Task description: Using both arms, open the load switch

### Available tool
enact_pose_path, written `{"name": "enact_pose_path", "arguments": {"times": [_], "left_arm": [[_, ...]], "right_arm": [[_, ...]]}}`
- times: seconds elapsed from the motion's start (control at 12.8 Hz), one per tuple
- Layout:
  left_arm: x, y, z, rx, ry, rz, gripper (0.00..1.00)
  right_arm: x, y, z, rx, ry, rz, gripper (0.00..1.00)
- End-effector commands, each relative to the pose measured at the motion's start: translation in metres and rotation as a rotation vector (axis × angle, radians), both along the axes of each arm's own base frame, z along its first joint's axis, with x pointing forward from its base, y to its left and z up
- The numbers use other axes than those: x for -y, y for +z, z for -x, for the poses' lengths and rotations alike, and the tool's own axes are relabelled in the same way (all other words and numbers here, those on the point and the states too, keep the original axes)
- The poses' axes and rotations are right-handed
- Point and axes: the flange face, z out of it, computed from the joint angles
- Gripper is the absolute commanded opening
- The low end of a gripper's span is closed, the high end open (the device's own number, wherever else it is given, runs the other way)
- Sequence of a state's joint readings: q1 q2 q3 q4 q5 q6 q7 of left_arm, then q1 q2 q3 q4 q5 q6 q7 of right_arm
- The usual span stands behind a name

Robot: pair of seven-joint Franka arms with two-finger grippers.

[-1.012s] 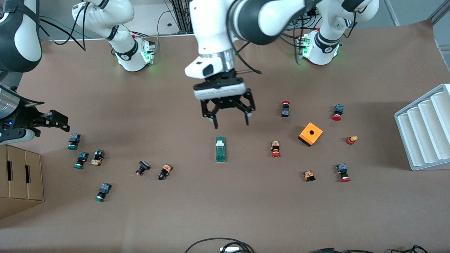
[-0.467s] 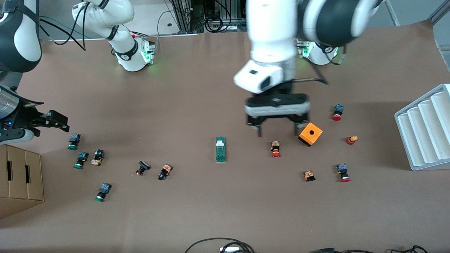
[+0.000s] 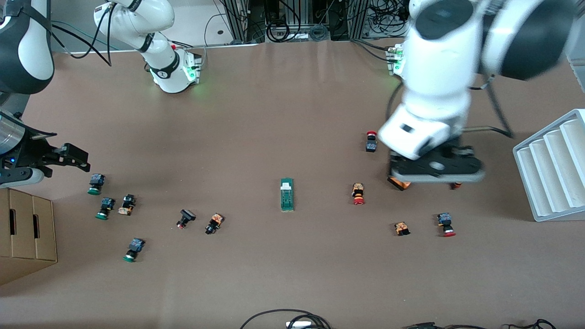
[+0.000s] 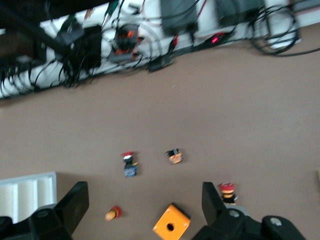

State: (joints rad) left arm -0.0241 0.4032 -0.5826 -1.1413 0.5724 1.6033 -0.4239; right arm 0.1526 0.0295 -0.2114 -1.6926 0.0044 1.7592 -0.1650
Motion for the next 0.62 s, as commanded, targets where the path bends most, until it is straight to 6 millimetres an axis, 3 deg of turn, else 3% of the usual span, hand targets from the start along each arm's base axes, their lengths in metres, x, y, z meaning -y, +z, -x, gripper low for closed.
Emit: {"name": "enact_pose_path", "arguments": {"times": [0.0,0.23,0.47,0.54], "left_arm": [[-0.072,0.005,-0.013,-0.088,0.1,0.077,1.0],[-0.165,-0.007,-0.027,-0.192,0.255,0.239,1.0],[-0.191,-0.038,-0.03,-0.258,0.307,0.212,1.0],[-0.208,-0.041,-0.031,-0.266,0.326,0.209,1.0]], "right_arm": [[-0.001,0.006,-0.005,0.017,-0.004,0.019,1.0],[-0.002,0.006,-0.005,0.017,-0.004,0.019,1.0],[-0.002,0.006,-0.005,0.017,-0.002,0.019,1.0],[-0.002,0.006,-0.005,0.017,-0.002,0.019,1.0]]}}
